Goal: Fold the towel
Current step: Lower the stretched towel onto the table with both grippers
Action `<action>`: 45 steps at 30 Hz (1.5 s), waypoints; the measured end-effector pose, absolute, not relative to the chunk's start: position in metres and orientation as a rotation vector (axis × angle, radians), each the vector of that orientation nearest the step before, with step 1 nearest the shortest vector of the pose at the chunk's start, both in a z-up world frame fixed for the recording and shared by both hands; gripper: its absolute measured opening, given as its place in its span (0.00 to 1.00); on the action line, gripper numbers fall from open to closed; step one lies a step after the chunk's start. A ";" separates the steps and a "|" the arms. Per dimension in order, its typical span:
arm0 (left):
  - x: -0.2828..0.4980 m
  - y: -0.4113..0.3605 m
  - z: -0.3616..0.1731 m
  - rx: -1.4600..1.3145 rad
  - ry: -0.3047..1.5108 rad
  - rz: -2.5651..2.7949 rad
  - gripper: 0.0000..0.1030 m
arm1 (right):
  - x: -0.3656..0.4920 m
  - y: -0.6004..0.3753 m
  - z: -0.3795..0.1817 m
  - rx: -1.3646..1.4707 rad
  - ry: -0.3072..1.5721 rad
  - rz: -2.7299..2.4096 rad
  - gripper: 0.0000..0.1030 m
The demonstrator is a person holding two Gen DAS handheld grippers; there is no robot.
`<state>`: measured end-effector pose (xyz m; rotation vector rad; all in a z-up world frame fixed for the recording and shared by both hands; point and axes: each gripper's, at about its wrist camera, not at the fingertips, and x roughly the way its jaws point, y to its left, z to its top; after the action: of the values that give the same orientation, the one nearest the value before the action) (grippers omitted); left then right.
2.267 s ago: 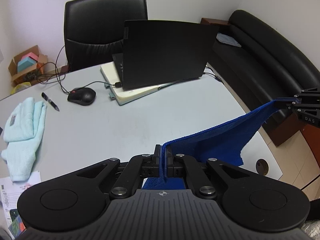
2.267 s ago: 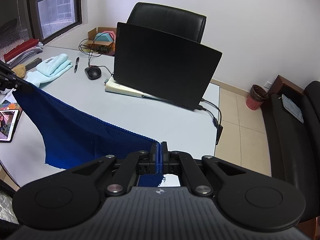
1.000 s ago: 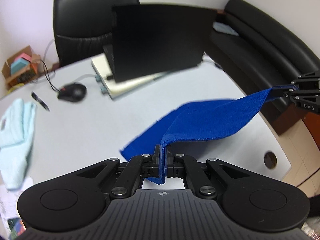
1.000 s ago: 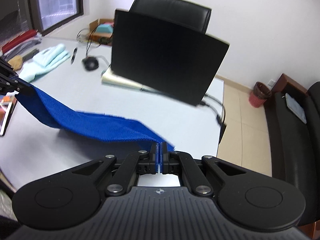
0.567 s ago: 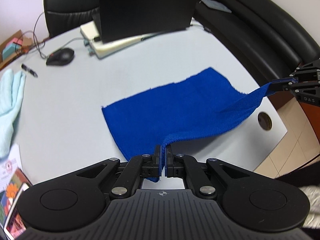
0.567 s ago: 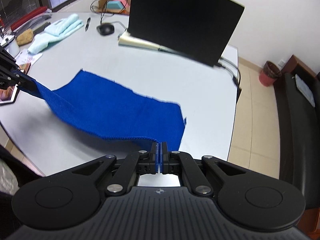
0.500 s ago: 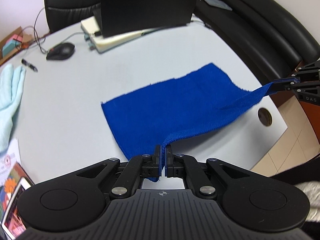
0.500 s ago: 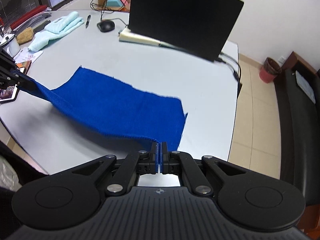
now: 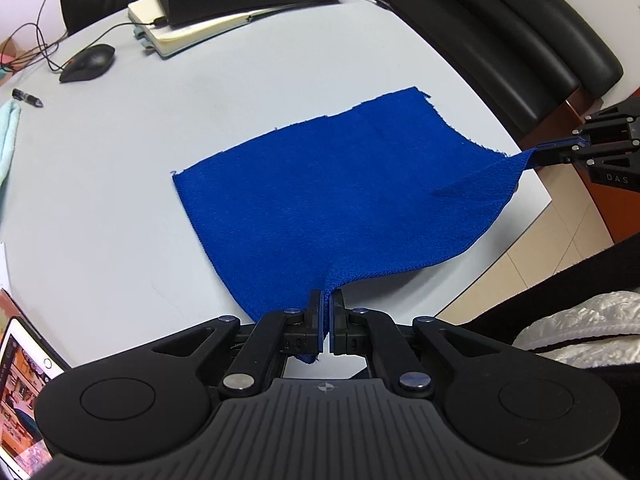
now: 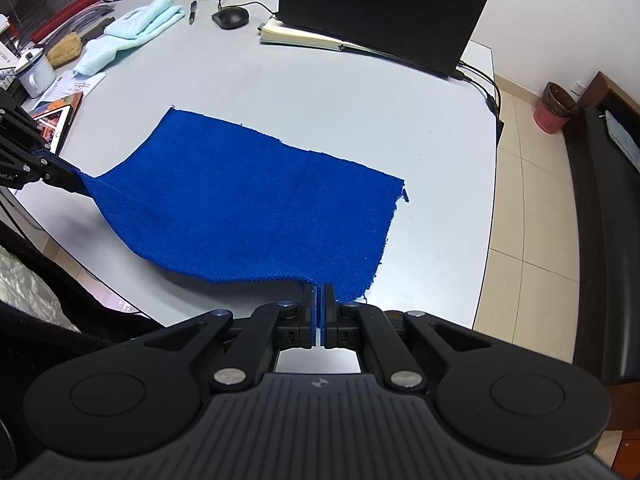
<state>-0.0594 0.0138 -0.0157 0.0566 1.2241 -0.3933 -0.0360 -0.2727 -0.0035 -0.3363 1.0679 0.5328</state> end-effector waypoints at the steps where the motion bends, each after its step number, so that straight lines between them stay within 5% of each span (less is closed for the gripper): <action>1: -0.057 0.015 -0.016 0.056 1.220 -0.388 0.02 | -0.034 -0.272 -0.003 -0.336 1.060 0.526 0.02; 45: 0.067 0.043 -0.055 0.076 1.216 -0.255 0.03 | 0.099 -0.227 -0.045 -0.371 1.025 0.481 0.02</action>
<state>0.0669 0.0434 -0.0546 0.0759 1.2158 -0.2550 0.0991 -0.2268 -0.0453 -0.3705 1.0254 0.4809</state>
